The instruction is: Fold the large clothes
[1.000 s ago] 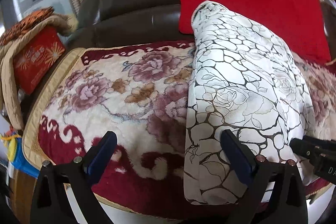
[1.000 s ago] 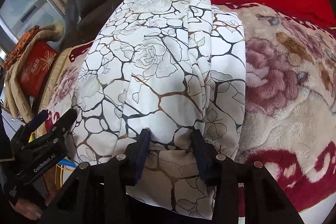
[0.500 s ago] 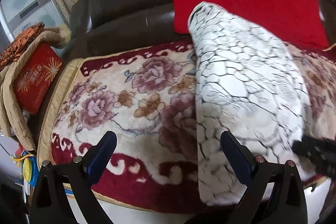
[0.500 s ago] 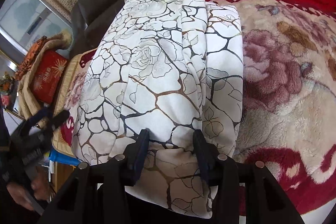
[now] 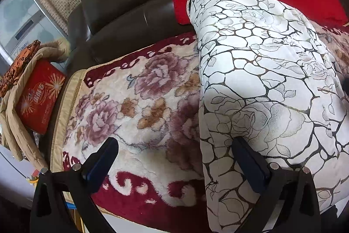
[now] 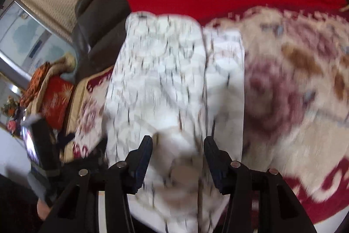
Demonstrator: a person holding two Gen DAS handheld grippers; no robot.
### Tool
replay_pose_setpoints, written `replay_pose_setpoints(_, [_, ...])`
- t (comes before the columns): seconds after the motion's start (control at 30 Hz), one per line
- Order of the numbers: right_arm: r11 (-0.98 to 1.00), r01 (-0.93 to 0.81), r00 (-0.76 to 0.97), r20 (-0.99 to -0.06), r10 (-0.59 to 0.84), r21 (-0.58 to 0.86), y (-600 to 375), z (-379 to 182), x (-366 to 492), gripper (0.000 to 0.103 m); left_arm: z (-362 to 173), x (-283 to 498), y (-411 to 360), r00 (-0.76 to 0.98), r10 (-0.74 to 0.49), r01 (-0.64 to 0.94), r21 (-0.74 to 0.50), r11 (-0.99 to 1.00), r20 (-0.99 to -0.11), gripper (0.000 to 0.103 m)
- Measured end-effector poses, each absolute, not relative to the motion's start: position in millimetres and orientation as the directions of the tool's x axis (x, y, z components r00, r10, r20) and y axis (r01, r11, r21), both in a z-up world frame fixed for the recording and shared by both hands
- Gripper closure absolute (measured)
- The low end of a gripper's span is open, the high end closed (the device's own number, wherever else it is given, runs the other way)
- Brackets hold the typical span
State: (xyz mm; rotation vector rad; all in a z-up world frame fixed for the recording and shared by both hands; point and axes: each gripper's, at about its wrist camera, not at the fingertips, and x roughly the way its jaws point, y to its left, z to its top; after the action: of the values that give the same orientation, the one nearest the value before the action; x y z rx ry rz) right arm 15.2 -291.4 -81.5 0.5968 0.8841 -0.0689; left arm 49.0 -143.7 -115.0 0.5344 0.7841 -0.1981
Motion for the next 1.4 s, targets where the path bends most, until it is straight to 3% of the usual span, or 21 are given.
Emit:
replay_pose_setpoints(0.2, [0.848, 0.341, 0.534, -0.826, 0.18, 0.405, -301, -123, 64, 0.042, -105, 56, -131, 0.661, -0.068, 0.424, 0.297, 0.855, -0.747, 0.0])
replay_pose_setpoints(0.37, [0.783, 0.327, 0.6, -0.756, 0.261, 0.529, -330, -105, 43, 0.037, -83, 75, -116, 0.66, -0.163, 0.457, 0.22, 0.862, -0.734, 0.0])
replay_pose_setpoints(0.5, [0.719, 0.334, 0.677, -0.686, 0.266, 0.609, -364, -98, 24, 0.02, -85, 107, -114, 0.484, -0.335, 0.574, 0.005, 0.819, -0.808, 0.0])
replay_pose_setpoints(0.7, [0.59, 0.35, 0.663, -0.637, 0.393, 0.728, -399, -132, 25, 0.019, -107, 130, -130, 0.272, -0.472, 0.688, -0.173, 0.705, -0.839, 0.0])
replay_pose_setpoints(0.83, [0.549, 0.243, 0.658, -0.551, 0.512, 0.8, -388, -147, 36, 0.019, -123, 136, -140, 0.148, -0.535, 0.706, -0.29, 0.646, -0.832, 0.0])
replay_pose_setpoints(0.9, [0.592, 0.218, 0.635, -0.573, 0.518, 0.776, -376, -147, 44, 0.015, -132, 138, -144, 0.057, -0.586, 0.697, -0.388, 0.603, -0.808, 0.0])
replay_pose_setpoints(1.1, [0.629, 0.155, 0.592, -0.581, 0.559, 0.762, -337, -154, 75, 0.012, -141, 125, -165, 0.067, -0.58, 0.706, -0.373, 0.603, -0.812, 0.0])
replay_pose_setpoints(1.17, [0.622, 0.151, 0.603, -0.57, 0.558, 0.769, -334, -154, 82, 0.013, -140, 125, -163, 0.08, -0.588, 0.698, -0.376, 0.609, -0.805, 0.002])
replay_pose_setpoints(1.3, [0.617, 0.153, 0.61, -0.565, 0.556, 0.772, -336, -156, 72, 0.038, -137, 115, -165, 0.128, -0.576, 0.689, -0.346, 0.637, -0.807, 0.013])
replay_pose_setpoints(1.4, [0.633, 0.153, 0.622, -0.572, 0.535, 0.759, -330, -150, 68, 0.048, -130, 110, -164, 0.162, -0.569, 0.682, -0.325, 0.655, -0.806, 0.026])
